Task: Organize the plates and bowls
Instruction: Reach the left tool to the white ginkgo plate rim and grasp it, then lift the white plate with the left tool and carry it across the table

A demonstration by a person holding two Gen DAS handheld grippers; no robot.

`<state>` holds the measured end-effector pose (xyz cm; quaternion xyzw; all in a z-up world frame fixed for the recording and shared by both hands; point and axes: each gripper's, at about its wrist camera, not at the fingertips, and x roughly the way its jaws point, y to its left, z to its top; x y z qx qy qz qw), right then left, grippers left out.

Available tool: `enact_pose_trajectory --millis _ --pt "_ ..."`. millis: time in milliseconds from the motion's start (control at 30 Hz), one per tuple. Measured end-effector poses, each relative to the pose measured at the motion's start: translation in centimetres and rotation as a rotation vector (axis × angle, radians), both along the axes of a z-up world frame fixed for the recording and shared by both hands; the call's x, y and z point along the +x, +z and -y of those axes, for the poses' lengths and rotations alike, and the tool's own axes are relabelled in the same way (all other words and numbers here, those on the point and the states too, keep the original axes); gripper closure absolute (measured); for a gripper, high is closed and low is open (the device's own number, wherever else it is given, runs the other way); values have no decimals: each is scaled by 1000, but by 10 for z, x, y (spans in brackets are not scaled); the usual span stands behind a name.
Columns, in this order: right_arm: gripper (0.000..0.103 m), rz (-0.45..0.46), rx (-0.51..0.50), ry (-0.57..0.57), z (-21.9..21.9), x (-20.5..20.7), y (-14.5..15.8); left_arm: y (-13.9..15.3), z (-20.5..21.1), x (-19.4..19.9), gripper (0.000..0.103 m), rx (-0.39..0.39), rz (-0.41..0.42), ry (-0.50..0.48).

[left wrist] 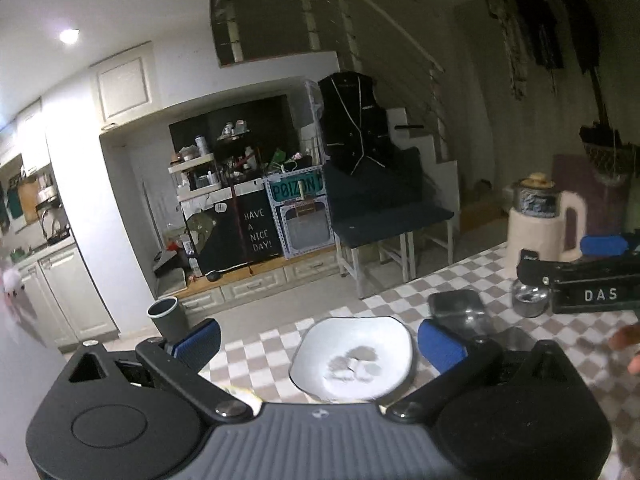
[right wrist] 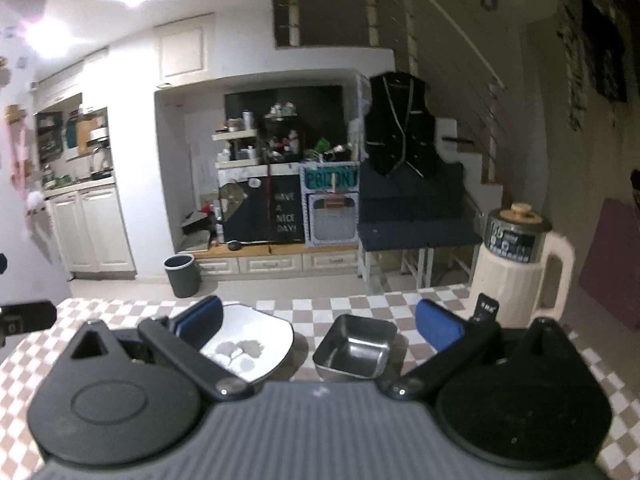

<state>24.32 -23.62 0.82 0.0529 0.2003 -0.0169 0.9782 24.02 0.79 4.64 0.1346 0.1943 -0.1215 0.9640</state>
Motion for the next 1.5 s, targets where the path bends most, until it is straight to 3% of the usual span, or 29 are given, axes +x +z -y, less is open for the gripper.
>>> enact_pose_trajectory --millis 200,333,400,467,600,667,733,833,933,1033,1100,1167,1233,1400,1500 --pt "0 -123 100 -18 -6 53 -27 -16 -3 75 0 14 -44 -32" --pt "0 -221 246 -45 -4 96 -54 -34 -2 118 0 42 -47 -30" --pt "3 -262 312 -69 -4 111 -72 -46 -1 145 0 48 -126 -14" --pt "23 -310 373 -90 -7 126 -91 -64 -4 166 0 30 -209 -24" --pt "46 -412 535 -95 -12 153 -122 -96 -6 192 0 80 -286 -44" --pt "62 -462 533 -78 -25 162 -128 -106 -6 203 0 105 -310 -39" --pt "68 -493 471 -56 -36 168 -132 -115 -7 219 0 108 -358 -7" --pt "68 -562 386 -76 -52 175 -136 -125 -11 241 12 89 -403 62" --pt "68 -595 386 -80 -53 180 -142 -133 -16 258 22 27 -433 63" --pt "84 -595 408 -50 -50 187 -147 -144 -19 275 37 -35 -488 67" --pt "87 -594 416 -53 -49 190 -148 -153 -21 285 47 -68 -525 81" --pt "88 -594 409 -50 -47 193 -148 -163 -21 288 63 -58 -538 112" --pt "89 -578 382 -42 -45 202 -150 -173 -20 289 70 -26 -555 136" --pt "92 -550 395 -39 -35 209 -151 -181 -22 288 74 -6 -573 137" --pt "93 -550 471 -43 -24 209 -155 -183 -21 282 74 0 -588 114"
